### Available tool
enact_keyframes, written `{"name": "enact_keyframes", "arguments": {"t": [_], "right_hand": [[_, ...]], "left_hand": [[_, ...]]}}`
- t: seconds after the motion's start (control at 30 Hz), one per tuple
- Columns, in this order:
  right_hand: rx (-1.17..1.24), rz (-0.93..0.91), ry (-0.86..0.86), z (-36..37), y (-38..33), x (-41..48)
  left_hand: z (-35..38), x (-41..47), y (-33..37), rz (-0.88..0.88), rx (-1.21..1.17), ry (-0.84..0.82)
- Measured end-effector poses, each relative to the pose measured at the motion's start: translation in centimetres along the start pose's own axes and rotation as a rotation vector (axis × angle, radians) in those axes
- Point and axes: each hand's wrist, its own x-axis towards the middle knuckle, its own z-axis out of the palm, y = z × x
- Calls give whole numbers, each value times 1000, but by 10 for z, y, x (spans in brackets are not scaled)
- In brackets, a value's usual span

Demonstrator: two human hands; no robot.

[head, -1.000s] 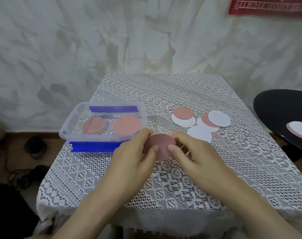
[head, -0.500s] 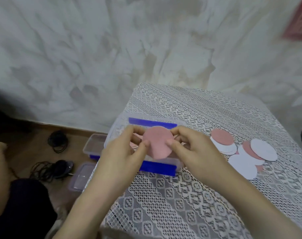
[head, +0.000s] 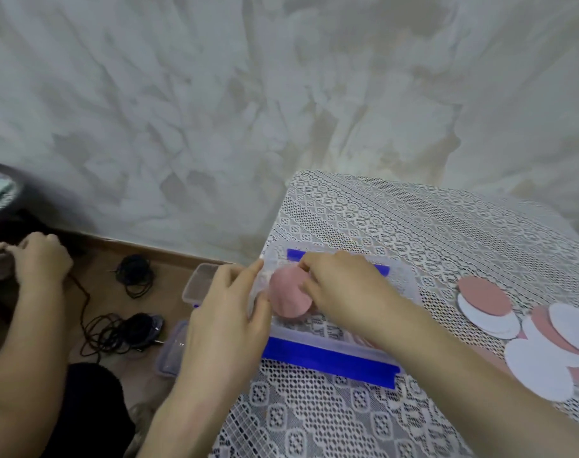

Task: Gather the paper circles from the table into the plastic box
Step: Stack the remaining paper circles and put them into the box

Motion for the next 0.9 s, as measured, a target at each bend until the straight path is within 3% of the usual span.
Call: {"name": "enact_keyframes", "arguments": {"t": [0.2, 0.33, 0.5, 0.9], "right_hand": [[-202, 12, -29, 10, 1, 7], [-131, -40, -39, 3, -2, -1], [-165, -34, -186, -6, -10, -8], [-177, -76, -129, 3, -5, 0]], "left_hand": [[2, 0, -4, 1, -10, 5], [4, -2, -4, 9, -11, 8], [5, -3, -3, 3, -7, 17], [5, -1, -4, 10, 39, 12]]}}
